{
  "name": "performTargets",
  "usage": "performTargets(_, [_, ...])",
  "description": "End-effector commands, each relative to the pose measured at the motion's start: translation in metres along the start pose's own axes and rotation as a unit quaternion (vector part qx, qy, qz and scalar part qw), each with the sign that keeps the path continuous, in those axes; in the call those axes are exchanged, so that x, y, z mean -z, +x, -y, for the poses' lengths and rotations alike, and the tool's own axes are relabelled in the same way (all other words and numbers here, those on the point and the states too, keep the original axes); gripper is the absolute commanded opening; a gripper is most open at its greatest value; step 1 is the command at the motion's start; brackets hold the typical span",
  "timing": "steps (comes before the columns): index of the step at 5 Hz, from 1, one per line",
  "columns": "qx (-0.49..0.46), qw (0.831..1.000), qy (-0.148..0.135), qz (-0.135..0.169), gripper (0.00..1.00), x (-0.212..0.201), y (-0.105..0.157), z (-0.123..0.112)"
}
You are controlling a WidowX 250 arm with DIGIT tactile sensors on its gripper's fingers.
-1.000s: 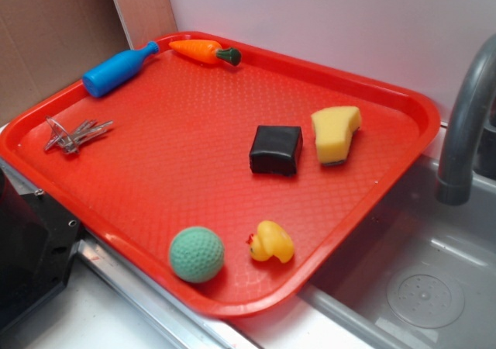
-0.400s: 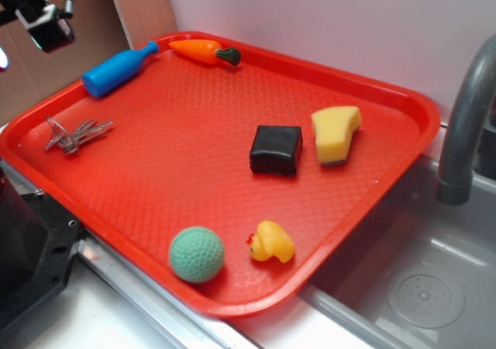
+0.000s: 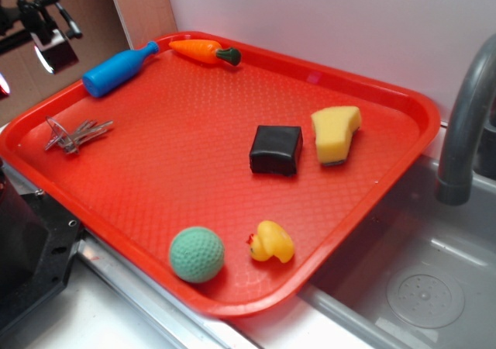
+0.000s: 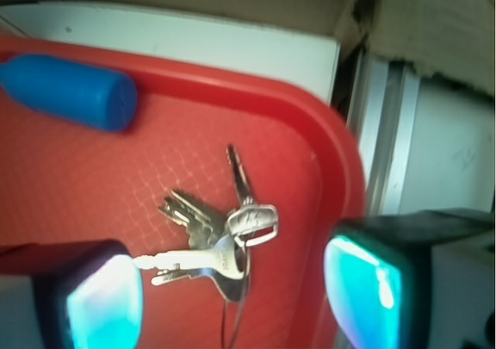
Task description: Grab the silver keys.
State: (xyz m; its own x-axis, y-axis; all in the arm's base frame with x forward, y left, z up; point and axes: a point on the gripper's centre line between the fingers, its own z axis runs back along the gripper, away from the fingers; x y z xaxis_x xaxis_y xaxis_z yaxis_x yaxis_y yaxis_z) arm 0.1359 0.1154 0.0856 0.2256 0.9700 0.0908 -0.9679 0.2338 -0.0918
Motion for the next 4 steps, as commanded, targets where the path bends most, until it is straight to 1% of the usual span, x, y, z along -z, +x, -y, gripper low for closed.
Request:
performTargets(1, [0.01,1.0,-0.008,-0.008,1.0,0.02,-0.012,-0.006])
performTargets(2, [0.023,1.0,0.004,-0.019,0.69,0.037,-0.024,-0.004])
performTargets(3, [0.034,0.999,0.0,-0.025,0.0,0.044,-0.034,0.0])
performTargets(4, [0.034,0.999,-0.005,-0.027,0.0,0.04,-0.038,0.002])
